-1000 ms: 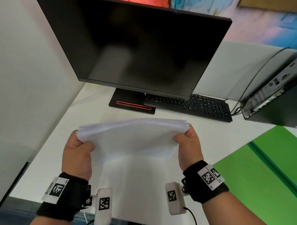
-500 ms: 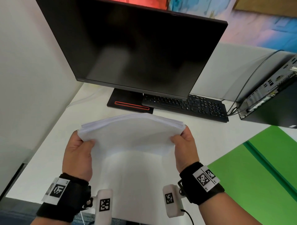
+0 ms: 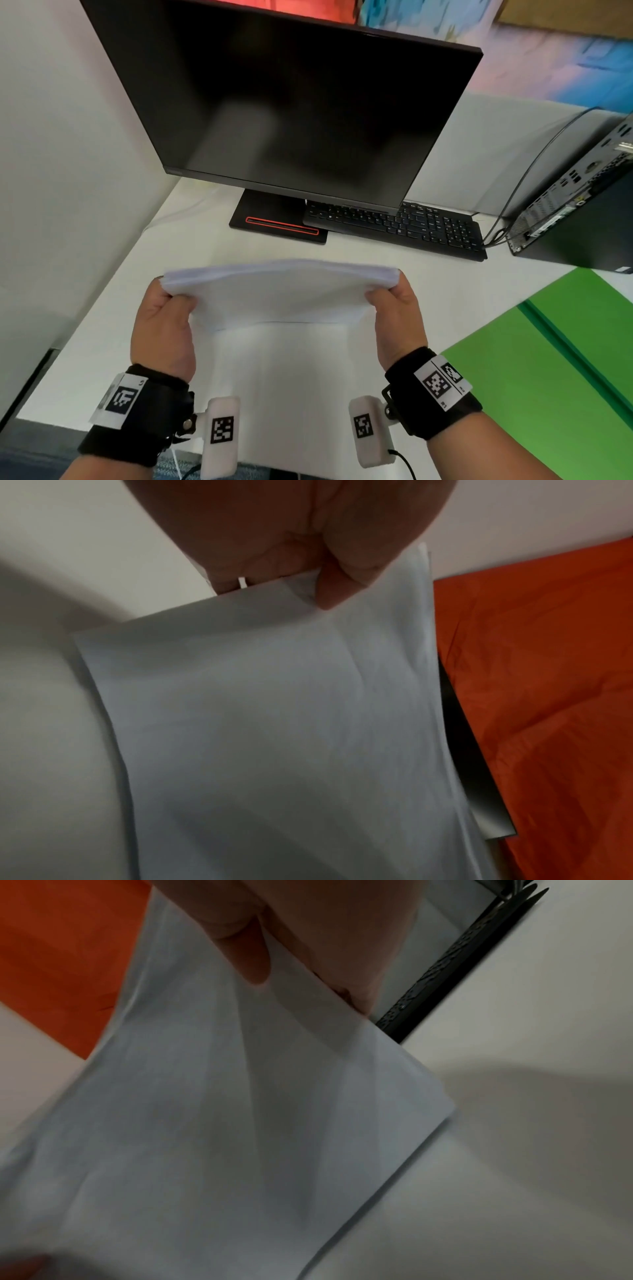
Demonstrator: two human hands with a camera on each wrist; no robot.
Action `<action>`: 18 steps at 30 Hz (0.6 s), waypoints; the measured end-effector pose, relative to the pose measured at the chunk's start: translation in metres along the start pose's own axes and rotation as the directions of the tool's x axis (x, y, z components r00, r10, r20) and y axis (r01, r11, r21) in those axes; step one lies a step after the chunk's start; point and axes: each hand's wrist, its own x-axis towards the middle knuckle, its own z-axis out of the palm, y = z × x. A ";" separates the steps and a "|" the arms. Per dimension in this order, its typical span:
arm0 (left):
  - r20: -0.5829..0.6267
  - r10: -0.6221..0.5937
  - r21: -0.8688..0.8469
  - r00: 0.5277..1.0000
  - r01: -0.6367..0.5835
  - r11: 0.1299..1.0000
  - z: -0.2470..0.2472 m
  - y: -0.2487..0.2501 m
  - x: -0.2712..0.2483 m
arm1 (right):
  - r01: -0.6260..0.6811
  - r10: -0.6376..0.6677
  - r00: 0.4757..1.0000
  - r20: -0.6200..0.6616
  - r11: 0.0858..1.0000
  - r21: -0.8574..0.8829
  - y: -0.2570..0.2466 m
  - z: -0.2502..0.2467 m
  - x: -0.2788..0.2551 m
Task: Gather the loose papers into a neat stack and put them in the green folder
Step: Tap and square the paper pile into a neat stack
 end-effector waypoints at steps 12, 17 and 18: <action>0.033 -0.054 0.039 0.998 0.052 0.998 0.008 0.000 0.001 | -0.101 0.101 0.994 0.028 0.995 -0.010 -0.002 0.003 0.004; 0.029 -0.030 -0.020 0.999 0.031 0.999 0.010 0.000 0.000 | -0.091 0.092 0.995 0.023 0.995 -0.041 -0.002 0.005 0.004; 0.033 -0.023 -0.012 0.999 0.023 1.000 0.009 0.000 0.000 | -0.083 0.084 0.996 0.022 0.996 -0.043 -0.002 0.005 0.004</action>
